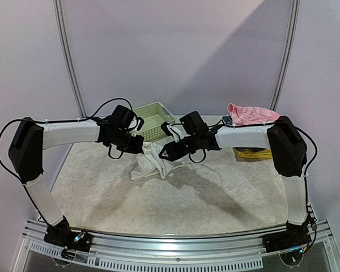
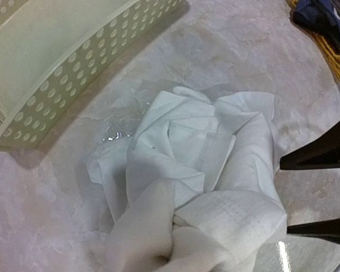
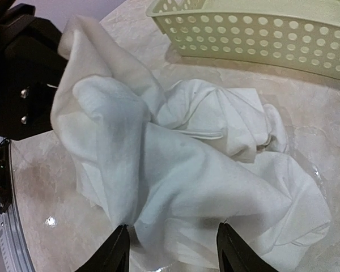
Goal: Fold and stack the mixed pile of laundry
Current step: Pass from the left arm to the right
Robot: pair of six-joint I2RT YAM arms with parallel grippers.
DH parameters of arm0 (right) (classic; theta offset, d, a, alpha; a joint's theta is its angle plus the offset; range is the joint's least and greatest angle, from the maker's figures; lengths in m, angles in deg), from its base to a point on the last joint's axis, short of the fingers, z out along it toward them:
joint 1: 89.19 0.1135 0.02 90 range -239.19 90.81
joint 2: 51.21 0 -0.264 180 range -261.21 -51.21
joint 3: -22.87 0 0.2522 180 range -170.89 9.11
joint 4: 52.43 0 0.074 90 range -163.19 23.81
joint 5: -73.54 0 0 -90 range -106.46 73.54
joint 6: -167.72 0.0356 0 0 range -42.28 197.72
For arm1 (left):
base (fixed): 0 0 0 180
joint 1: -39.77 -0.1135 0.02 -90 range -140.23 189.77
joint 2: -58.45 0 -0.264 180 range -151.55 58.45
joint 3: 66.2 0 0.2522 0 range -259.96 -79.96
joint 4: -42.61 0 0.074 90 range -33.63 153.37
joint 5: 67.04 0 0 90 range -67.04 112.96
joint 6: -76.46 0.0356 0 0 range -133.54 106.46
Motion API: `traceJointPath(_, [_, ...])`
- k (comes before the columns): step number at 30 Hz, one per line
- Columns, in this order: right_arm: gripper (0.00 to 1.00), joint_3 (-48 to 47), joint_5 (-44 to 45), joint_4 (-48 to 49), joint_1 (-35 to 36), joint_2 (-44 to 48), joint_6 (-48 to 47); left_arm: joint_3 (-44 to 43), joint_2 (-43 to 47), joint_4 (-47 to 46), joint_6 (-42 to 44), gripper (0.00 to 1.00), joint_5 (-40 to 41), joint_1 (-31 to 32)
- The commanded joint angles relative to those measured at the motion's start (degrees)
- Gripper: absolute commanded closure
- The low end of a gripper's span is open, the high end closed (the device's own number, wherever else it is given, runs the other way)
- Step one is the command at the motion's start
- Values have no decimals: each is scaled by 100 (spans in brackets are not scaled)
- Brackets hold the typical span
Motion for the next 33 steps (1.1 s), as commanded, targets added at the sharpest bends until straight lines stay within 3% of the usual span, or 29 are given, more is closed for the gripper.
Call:
traceJointPath(1, [47,26,-270,143,159,-27,-289,31,20,-40,-5,100,-69,8])
traceJointPath(9, [48,-108,-387,174,161,-126,-287,26,-5,-35,7,100,-68,24])
traceJointPath(13, [55,-343,-161,-84,221,-343,-341,42,1,-61,15,100,-100,42])
traceJointPath(16, [68,-356,72,-214,266,-390,-424,85,24,-110,29,100,-128,64])
traceJointPath(20, [93,-103,340,-298,270,-158,-466,161,119,-71,26,100,-96,155])
traceJointPath(22, [100,60,479,-336,276,45,-497,215,216,-60,22,100,-44,218])
traceJointPath(29, [100,507,1103,-592,271,991,-690,317,631,-42,49,99,35,408])
traceJointPath(33, [100,692,1353,-641,276,1486,-762,414,852,-129,147,91,50,517])
